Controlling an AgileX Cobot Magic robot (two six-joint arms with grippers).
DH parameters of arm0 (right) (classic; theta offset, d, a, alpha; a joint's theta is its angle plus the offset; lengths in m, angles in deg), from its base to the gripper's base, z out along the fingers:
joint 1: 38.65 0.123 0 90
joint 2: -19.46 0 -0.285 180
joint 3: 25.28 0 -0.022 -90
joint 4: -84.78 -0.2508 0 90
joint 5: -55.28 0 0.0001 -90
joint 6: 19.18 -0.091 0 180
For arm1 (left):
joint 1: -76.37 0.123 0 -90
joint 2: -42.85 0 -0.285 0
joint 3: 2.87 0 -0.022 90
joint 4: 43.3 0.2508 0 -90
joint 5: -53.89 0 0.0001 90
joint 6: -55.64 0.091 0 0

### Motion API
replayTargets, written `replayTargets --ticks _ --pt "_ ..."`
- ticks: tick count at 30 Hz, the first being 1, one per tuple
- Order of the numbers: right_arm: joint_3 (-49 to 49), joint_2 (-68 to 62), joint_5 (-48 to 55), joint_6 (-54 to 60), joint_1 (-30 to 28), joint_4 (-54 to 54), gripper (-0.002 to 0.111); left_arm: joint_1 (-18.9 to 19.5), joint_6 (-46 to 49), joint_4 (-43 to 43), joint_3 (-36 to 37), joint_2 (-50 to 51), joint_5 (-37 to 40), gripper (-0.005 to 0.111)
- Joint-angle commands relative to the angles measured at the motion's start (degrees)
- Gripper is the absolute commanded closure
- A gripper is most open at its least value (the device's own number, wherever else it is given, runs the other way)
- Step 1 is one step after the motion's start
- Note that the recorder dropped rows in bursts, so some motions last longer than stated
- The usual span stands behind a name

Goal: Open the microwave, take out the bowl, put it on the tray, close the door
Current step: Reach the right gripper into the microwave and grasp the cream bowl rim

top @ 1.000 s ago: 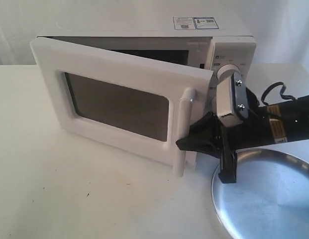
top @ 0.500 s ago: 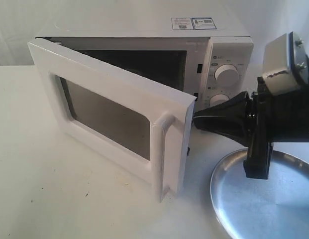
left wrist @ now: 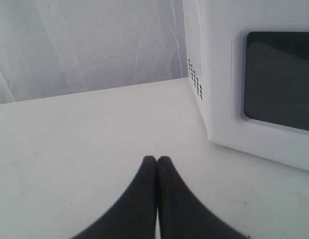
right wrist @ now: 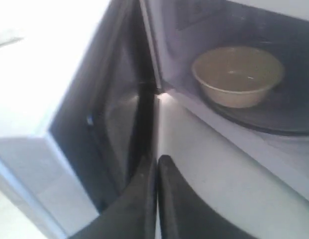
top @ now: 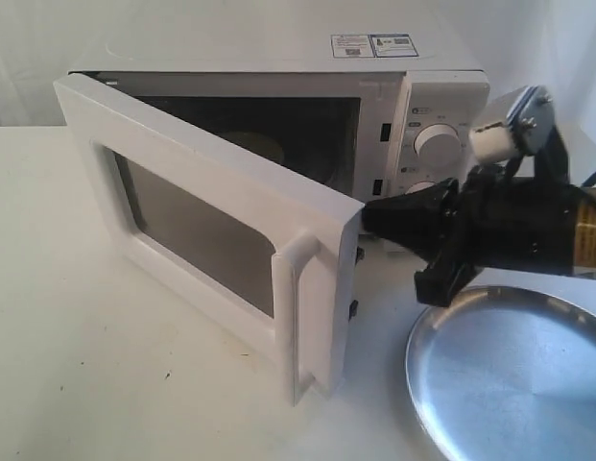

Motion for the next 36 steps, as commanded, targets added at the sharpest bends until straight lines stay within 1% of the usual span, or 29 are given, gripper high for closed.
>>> replayTargets --ticks 1,3,5,7,8,9,10,13,15,19,23,26,29,31,34,35,36 --pt "-0.08 -3.68 -4.00 5.92 4.36 -2.22 0.108 -0.12 0.00 -0.35 -0.16 -0.12 0.05 0.107" --pt "-0.08 -3.90 -4.93 6.47 6.07 -0.87 0.108 -0.12 0.00 -0.35 -0.16 -0.12 0.05 0.107" --pt "-0.08 -3.78 -8.54 7.63 7.05 2.54 0.108 -0.12 0.00 -0.35 -0.16 -0.12 0.05 0.107" --pt "-0.08 -3.78 -12.12 8.76 7.08 3.60 0.108 -0.12 0.00 -0.35 -0.16 -0.12 0.05 0.107" --pt "-0.08 -3.78 -11.62 9.38 7.08 2.81 0.108 -0.12 0.00 -0.35 -0.16 -0.12 0.05 0.107" --pt "-0.08 -3.78 -9.86 9.63 7.08 1.64 0.108 -0.12 0.00 -0.35 -0.16 -0.12 0.05 0.107" --pt "-0.08 -3.89 -5.85 9.93 7.08 -0.36 0.108 -0.12 0.00 -0.35 -0.16 -0.12 0.05 0.107" --pt "-0.17 -5.89 6.17 14.64 7.89 -11.41 0.108 -0.12 0.00 -0.35 -0.16 -0.12 0.05 0.107" --pt "-1.12 -8.42 7.99 20.12 9.43 -17.87 0.108 -0.12 0.00 -0.35 -0.16 -0.12 0.05 0.107" --pt "-6.69 -15.46 8.72 30.48 13.18 -22.49 0.108 -0.12 0.00 -0.35 -0.16 -0.12 0.05 0.107" --pt "-13.15 -21.21 15.73 40.58 16.35 -30.31 0.108 -0.12 0.00 -0.35 -0.16 -0.12 0.05 0.107" --pt "-18.04 -25.14 18.53 43.71 18.14 -35.12 0.108 -0.12 0.00 -0.35 -0.16 -0.12 0.05 0.107" --pt "-22.00 -28.44 18.64 44.53 19.83 -34.53 0.107 -0.12 0.00 -0.35 -0.16 -0.12 0.05 0.107" --pt "-23.64 -29.93 18.62 45.82 21.03 -33.16 0.099 -0.12 0.00 -0.35 -0.16 -0.12 0.05 0.107" --pt "-25.99 -32.11 19.27 50.49 23.00 -32.79 0.069 -0.12 0.00 -0.35 -0.16 -0.12 0.05 0.107" --pt "-27.19 -33.08 20.12 52.54 23.50 -33.03 0.055 -0.12 0.00 -0.35 -0.16 -0.12 0.05 0.107" --pt "-28.17 -33.75 21.34 53.76 23.86 -33.28 0.048 -0.12 0.00 -0.35 -0.16 -0.12 0.05 0.107"
